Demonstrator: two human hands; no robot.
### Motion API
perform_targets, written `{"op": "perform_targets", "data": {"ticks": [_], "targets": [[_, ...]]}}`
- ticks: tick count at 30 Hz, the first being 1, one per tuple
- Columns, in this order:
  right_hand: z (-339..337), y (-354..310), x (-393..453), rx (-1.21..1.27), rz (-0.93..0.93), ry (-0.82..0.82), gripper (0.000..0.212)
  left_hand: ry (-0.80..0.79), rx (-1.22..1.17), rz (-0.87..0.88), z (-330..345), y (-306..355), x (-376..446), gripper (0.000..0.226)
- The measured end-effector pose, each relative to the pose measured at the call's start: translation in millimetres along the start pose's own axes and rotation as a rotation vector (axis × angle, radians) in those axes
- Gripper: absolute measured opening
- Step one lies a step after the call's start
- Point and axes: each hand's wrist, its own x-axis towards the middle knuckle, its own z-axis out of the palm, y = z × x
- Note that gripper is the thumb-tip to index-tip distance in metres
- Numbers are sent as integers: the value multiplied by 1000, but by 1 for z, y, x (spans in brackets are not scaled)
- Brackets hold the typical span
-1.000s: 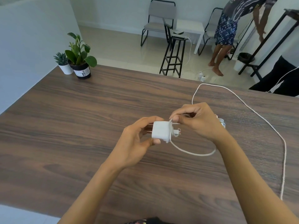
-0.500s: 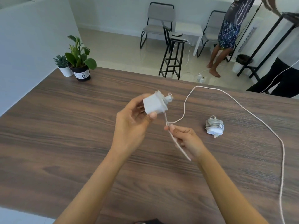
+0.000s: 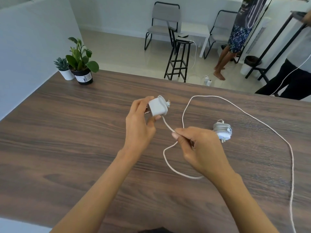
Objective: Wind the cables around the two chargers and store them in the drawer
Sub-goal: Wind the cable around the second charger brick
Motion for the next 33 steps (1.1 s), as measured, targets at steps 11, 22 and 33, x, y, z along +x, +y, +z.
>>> {"op": "perform_targets", "data": {"ticks": [11,22,33], "targets": [[-33,19,55,115,31,-114,13,-438,-148,130,-22,13,-25,50],[5,51,57,959,383,-293,31,-398,-628,-191,-39,35,-27,50],[45,49,11,931,623,-184,17,-85,-665,-191,-34,38,-5,44]]}}
